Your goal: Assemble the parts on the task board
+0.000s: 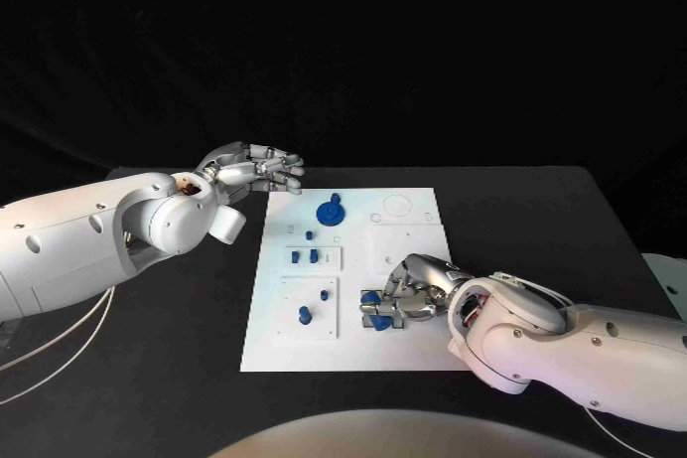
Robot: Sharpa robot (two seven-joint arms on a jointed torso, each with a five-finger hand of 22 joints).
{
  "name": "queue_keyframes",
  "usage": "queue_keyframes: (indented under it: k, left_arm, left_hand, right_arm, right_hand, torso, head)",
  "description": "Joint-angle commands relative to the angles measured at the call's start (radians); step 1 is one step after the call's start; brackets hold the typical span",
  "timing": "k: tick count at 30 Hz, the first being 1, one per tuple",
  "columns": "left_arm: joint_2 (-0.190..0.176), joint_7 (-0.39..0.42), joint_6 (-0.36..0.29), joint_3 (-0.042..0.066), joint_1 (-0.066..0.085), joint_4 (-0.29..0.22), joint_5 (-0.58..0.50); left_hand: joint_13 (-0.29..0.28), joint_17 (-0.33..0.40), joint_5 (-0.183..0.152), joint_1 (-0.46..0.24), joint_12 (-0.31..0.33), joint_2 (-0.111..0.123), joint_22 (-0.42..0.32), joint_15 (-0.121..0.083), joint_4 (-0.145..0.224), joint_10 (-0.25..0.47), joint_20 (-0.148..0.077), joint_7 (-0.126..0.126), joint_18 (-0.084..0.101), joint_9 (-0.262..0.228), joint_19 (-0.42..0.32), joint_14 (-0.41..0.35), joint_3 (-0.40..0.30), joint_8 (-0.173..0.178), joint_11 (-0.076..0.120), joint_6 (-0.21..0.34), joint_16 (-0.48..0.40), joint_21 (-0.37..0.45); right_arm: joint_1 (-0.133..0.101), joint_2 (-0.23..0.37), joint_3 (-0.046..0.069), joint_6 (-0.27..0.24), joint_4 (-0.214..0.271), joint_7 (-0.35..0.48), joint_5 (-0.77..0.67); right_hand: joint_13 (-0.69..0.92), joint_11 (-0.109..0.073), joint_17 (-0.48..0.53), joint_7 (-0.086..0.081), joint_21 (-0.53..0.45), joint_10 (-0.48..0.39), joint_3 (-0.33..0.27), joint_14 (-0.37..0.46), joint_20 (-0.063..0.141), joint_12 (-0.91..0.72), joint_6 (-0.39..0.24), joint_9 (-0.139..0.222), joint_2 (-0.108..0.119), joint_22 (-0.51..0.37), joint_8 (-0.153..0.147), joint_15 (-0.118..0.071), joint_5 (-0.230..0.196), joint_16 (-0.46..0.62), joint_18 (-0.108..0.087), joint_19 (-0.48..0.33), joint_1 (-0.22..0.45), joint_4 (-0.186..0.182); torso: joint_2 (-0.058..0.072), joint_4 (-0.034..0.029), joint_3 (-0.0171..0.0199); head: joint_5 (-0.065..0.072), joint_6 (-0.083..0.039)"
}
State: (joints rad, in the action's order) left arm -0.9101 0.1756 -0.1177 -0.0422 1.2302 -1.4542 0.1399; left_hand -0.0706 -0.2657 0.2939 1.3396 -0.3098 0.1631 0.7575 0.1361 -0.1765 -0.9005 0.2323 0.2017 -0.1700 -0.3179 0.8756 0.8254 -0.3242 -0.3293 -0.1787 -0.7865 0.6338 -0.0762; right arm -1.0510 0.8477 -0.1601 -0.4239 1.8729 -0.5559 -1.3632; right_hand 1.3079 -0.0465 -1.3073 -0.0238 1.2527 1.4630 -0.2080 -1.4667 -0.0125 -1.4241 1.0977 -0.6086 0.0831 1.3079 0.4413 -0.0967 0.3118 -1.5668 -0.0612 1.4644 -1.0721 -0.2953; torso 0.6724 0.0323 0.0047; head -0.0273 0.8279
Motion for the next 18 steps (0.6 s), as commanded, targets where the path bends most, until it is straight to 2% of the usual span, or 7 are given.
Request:
queue_keyframes:
  k: [1,11,18]
  left_arm:
    - [0.001,0.001,0.017,0.001,0.0,-0.003,0.001]
    - [0.0,-0.001,0.016,0.001,0.001,-0.001,0.001]
    - [0.0,-0.002,0.016,0.001,0.001,-0.001,0.002]
  left_hand:
    - [0.0,-0.001,0.0,-0.01,-0.004,0.002,-0.001,-0.001,-0.002,0.003,0.003,0.014,-0.004,0.0,0.006,-0.009,0.007,0.0,0.0,0.007,0.003,0.004]
    - [0.001,-0.002,0.002,-0.01,-0.005,0.0,-0.003,-0.001,-0.004,0.005,0.004,0.013,-0.004,0.0,0.006,-0.011,0.009,-0.002,0.0,0.006,0.003,0.004]
    - [0.001,-0.002,0.002,-0.01,-0.005,0.0,-0.003,-0.001,-0.004,0.005,0.004,0.013,-0.004,0.0,0.005,-0.011,0.01,-0.002,0.0,0.007,0.003,0.005]
  right_arm:
    - [0.001,-0.001,0.0,0.024,0.0,-0.002,-0.02]
    - [0.001,0.001,0.0,0.007,-0.002,-0.004,-0.039]
    - [0.001,0.021,0.0,-0.01,0.026,0.001,-0.041]
  right_hand:
    - [0.114,0.004,-0.249,-0.002,-0.006,0.022,-0.001,-0.101,0.001,0.006,-0.004,-0.001,0.004,0.179,0.002,-0.003,-0.005,0.0,-0.001,0.022,0.014,-0.002]
    - [0.11,0.005,-0.246,-0.003,-0.011,0.02,0.006,-0.1,0.0,0.011,-0.007,-0.004,0.014,0.178,0.002,-0.002,-0.018,0.001,-0.002,0.021,0.031,-0.002]
    - [0.115,0.004,-0.251,-0.002,-0.003,0.023,0.019,-0.101,0.0,0.007,-0.006,-0.007,0.01,0.18,0.004,-0.002,-0.011,0.0,0.0,0.023,0.029,-0.001]
  torso:
    - [0.0,0.0001,0.0002]
    - [0.0,0.0003,0.0009]
    - [0.0,-0.0001,0.0016]
  head:
    - [-0.001,0.001]
    - [-0.004,-0.001]
    - [-0.001,-0.003]
